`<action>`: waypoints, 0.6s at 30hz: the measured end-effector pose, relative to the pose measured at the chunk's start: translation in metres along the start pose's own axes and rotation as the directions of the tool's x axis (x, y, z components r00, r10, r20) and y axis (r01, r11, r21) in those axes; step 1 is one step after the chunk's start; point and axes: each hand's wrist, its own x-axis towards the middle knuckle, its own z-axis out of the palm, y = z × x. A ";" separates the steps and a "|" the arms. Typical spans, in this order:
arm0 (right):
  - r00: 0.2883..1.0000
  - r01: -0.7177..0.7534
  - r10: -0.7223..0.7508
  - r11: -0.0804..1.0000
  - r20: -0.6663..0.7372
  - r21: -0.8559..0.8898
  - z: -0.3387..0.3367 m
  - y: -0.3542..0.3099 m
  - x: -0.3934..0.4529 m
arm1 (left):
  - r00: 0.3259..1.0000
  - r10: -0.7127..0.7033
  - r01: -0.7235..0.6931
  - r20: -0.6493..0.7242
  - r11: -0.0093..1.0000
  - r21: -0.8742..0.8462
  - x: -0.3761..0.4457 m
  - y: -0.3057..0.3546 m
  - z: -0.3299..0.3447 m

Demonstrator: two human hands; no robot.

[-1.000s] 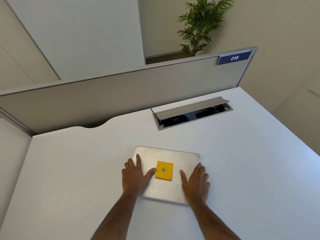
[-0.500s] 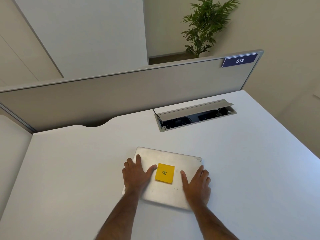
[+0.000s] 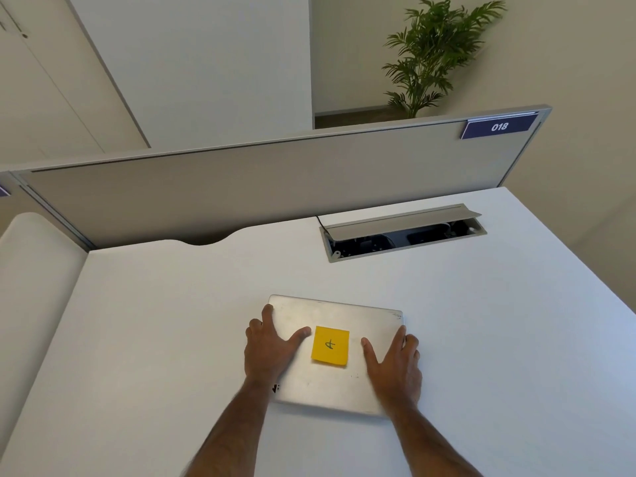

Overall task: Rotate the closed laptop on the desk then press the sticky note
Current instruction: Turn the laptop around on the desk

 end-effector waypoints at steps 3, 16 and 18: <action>0.999 0.053 -0.053 0.999 0.008 0.003 -0.004 -0.004 0.007 | 0.999 -0.038 0.037 -0.032 0.999 -0.033 -0.007 -0.003 -0.004; 0.943 0.325 -0.325 0.946 0.075 0.008 -0.011 -0.032 0.041 | 0.962 -0.214 0.191 -0.170 0.971 -0.141 -0.043 -0.014 -0.020; 0.936 0.342 -0.343 0.939 0.078 0.017 -0.012 -0.034 0.044 | 0.958 -0.225 0.201 -0.179 0.969 -0.143 -0.045 -0.013 -0.020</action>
